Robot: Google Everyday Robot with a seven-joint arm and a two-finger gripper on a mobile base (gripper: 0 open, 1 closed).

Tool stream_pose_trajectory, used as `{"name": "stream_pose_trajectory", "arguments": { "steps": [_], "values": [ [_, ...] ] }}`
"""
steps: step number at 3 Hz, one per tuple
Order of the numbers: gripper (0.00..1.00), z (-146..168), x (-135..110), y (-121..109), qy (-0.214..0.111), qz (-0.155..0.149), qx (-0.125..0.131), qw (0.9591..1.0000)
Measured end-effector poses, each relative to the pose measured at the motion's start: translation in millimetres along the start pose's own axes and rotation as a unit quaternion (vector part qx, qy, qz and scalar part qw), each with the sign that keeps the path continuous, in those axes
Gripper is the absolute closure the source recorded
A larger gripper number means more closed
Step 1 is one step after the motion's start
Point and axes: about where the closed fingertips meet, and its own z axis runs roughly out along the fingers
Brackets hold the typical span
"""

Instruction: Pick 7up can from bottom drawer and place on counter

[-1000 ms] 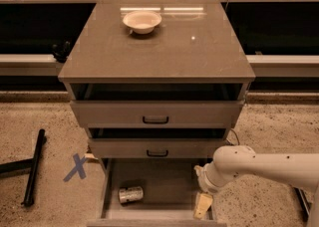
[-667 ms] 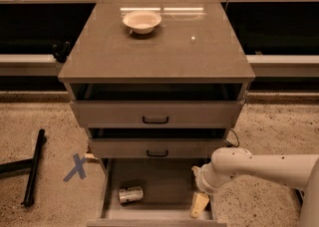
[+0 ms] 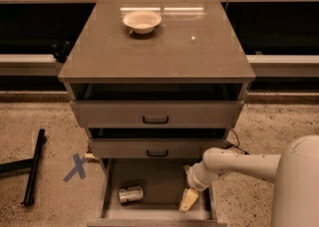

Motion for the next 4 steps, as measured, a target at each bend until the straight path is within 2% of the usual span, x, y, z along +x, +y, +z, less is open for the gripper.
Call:
{"name": "stream_pose_trajectory", "arguments": {
  "steps": [1,2,4],
  "values": [
    [0.00,58,-15,-13,-0.025,-0.001,-0.003,0.9997],
    [0.00,58,-15,-13,-0.025,-0.001,-0.003,0.9997],
    [0.00,89,-47,-31,-0.070,-0.033,0.024,0.9967]
  ]
}}
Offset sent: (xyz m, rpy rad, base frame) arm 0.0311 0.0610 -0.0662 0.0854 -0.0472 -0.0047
